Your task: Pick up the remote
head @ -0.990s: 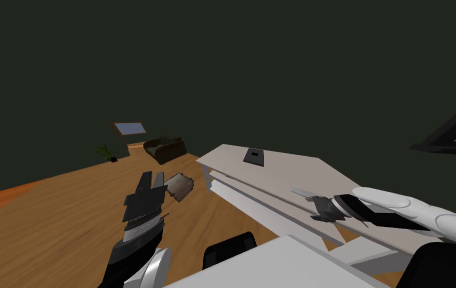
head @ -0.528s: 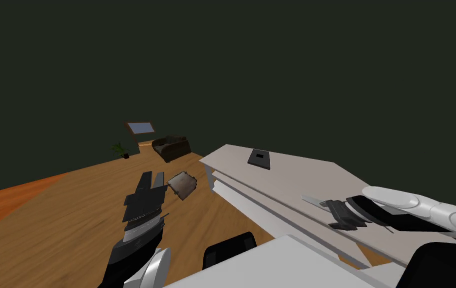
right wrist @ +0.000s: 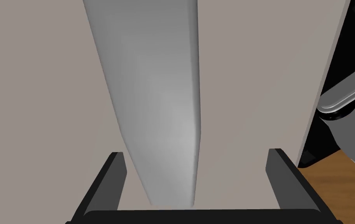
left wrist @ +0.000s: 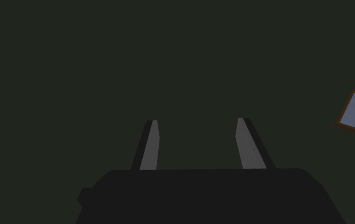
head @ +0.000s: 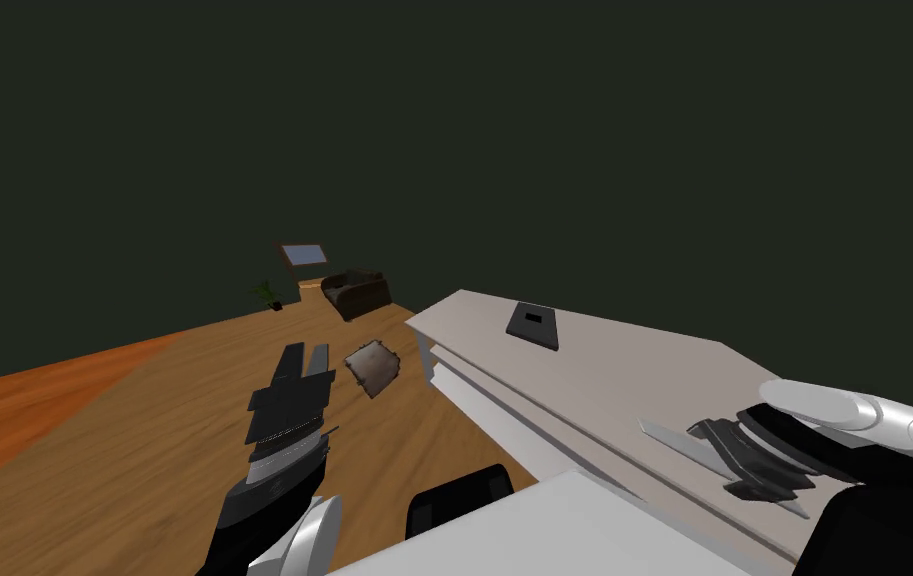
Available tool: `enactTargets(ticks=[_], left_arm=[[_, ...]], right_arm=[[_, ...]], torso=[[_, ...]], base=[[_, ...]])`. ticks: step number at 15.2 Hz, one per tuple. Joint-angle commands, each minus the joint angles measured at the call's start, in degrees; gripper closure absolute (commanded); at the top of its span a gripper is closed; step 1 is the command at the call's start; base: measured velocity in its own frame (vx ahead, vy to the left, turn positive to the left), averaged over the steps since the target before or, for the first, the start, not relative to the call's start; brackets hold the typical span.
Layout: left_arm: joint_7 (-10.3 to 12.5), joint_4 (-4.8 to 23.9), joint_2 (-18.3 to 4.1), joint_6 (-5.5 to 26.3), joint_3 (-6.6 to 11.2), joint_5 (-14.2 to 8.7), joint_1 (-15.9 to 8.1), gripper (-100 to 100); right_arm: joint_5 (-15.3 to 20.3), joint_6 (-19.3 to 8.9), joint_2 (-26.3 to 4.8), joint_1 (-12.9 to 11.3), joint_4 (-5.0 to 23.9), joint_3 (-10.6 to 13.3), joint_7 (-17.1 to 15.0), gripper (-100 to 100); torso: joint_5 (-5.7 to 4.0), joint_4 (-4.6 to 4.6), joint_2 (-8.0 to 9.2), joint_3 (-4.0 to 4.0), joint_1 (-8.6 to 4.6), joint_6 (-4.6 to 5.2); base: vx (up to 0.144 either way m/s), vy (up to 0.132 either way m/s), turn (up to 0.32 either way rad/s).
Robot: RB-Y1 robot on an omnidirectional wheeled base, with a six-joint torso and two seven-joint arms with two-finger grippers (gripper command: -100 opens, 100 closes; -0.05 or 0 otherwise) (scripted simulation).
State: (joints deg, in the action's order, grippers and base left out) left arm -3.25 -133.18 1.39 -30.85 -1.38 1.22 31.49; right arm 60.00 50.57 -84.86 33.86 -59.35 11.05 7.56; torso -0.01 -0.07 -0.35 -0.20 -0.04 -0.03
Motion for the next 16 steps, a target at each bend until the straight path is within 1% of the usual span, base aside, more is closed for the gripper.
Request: enactTargets(ticks=[1,3,4,5,7,8,9,13,14,15,16], left_arm=[[0.0,0.0,0.0,0.0,0.00,0.0,0.0,0],[0.0,0.0,0.0,0.0,0.00,0.0,0.0,0],[0.0,0.0,0.0,0.0,0.00,0.0,0.0,0],[0.0,0.0,0.0,0.0,0.00,0.0,0.0,0],[0.0,0.0,0.0,0.0,0.00,0.0,0.0,0],[0.0,0.0,0.0,0.0,0.00,0.0,0.0,0],[0.0,0.0,0.0,0.0,0.00,0.0,0.0,0],[0.0,0.0,0.0,0.0,0.00,0.0,0.0,0],[0.0,0.0,0.0,0.0,0.00,0.0,0.0,0],[0.0,0.0,0.0,0.0,0.00,0.0,0.0,0],[0.0,0.0,0.0,0.0,0.00,0.0,0.0,0]], right_arm=[[1.1,0.7,0.0,-0.3,1.7,0.8,0.3,-100],[2.7,1.0,0.7,0.3,3.0,2.3,0.3,-100],[1.7,0.4,0.3,0.5,1.7,1.4,0.1,-100],[2.0,-1.1,2.1,0.7,2.3,2.1,0.8,-100],[2.2,-2.2,3.5,0.7,2.7,2.6,1.2,-100],[2.1,-1.1,2.5,0.6,2.6,2.3,0.9,-100],[2.1,-1.4,2.7,0.5,2.5,2.4,0.9,100],[2.1,-1.4,2.7,0.6,2.5,2.4,0.9,100],[1.9,-0.3,1.1,0.8,1.9,1.7,0.4,100],[1.8,0.3,0.4,0.8,1.7,1.5,0.2,100],[1.9,-0.3,1.4,0.5,2.5,1.8,0.8,100]], torso=[[0.00,0.00,0.00,0.00,0.00,0.00],[-0.01,0.00,0.02,0.01,-0.03,0.01],[-0.02,0.00,0.01,0.01,-0.06,0.01],[-0.01,0.01,0.08,0.04,-0.03,0.03],[-0.01,0.06,0.30,0.16,0.04,0.03],[-0.01,0.08,0.38,0.21,0.05,0.05],[0.01,0.09,0.41,0.24,0.08,0.05],[0.02,0.11,0.44,0.25,0.12,0.04],[0.02,0.11,0.44,0.25,0.12,0.04],[0.07,0.11,0.44,0.26,0.15,0.06],[0.11,0.10,0.46,0.26,0.21,0.10]], base=[[0.097,-0.039,0.118],[0.091,-0.046,0.129],[0.064,-0.037,0.074],[0.021,-0.021,0.071],[-0.001,-0.020,0.089],[-0.005,-0.012,0.022],[0.000,-0.005,0.001],[0.000,0.000,0.000],[-0.004,0.013,-0.075],[-0.004,0.022,-0.107],[-0.002,0.010,-0.042]])
